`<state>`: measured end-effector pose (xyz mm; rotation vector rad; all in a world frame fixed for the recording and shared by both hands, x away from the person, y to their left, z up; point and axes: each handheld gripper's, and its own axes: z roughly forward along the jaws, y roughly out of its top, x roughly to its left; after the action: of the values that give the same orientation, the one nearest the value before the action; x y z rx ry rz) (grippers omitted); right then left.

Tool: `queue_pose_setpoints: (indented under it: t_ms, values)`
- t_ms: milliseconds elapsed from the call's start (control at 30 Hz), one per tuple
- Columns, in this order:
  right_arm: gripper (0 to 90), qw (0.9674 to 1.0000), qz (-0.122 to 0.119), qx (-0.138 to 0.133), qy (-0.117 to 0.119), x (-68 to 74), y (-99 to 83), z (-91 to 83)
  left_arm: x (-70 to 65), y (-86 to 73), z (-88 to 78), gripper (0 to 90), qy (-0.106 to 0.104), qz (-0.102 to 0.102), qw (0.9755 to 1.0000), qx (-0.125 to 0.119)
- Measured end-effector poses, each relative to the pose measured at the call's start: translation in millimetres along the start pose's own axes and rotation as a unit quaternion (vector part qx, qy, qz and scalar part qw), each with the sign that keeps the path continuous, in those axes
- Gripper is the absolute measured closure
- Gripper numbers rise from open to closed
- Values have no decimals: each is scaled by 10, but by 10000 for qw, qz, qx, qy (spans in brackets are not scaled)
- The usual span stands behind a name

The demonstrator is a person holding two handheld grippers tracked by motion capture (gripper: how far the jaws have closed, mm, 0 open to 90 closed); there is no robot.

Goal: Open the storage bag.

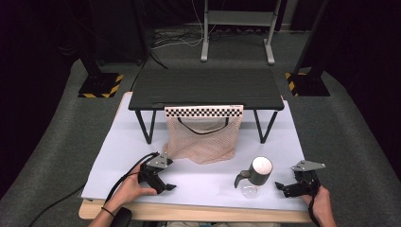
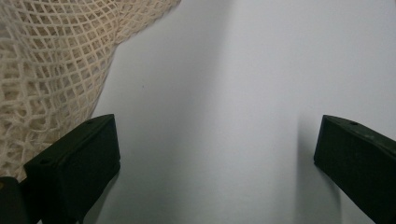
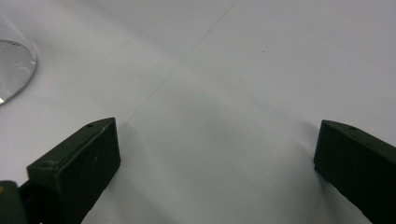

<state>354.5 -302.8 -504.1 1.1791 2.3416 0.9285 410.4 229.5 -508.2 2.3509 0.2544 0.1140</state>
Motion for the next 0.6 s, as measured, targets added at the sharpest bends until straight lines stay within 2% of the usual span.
queue_pose_setpoints:
  t_ms: [300, 400, 600]
  values:
    - [0, 10000, 7, 0, 3, 0, 0, 0, 1, 3, -1, 0, 4, 2, 10000, 12]
    - [0, 10000, 12, 3, 7, -1, 1, 1, -14, 5, -5, 1, 65, -39, 10000, 24]
    - [0, 10000, 12, 1, 7, -1, 0, 1, -32, 73, -4, 1, 137, -110, 9994, 302]
